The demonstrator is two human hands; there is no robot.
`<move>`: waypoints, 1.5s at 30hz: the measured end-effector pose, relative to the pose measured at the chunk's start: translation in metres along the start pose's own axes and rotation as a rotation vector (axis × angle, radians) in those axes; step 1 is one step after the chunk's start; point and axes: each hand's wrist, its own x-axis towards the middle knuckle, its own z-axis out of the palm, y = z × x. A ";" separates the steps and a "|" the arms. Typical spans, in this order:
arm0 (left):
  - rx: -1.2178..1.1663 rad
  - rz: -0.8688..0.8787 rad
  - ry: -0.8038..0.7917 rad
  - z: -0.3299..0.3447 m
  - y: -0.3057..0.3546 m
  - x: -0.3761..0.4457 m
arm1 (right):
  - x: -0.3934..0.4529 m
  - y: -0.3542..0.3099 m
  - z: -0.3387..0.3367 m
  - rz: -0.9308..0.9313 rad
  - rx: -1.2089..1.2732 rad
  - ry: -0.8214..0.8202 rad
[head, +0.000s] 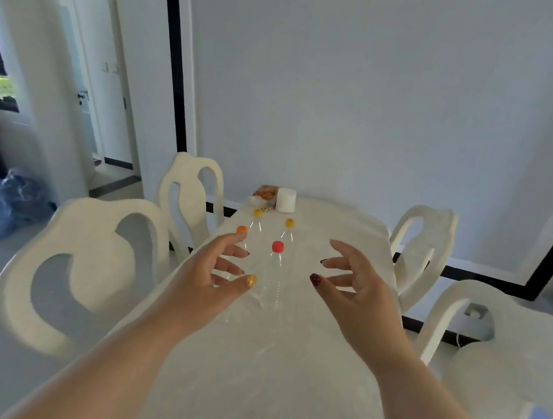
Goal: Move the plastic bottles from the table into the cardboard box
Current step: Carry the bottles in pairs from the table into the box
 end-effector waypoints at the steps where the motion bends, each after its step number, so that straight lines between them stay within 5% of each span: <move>1: 0.007 -0.009 0.006 -0.002 -0.013 0.009 | 0.013 0.008 0.009 0.008 -0.014 -0.001; 19: 0.221 -0.344 0.079 0.016 -0.220 0.138 | 0.213 0.200 0.137 0.295 -0.317 -0.148; 45: 0.186 -0.482 0.086 0.017 -0.240 0.128 | 0.207 0.218 0.154 0.288 -0.221 -0.068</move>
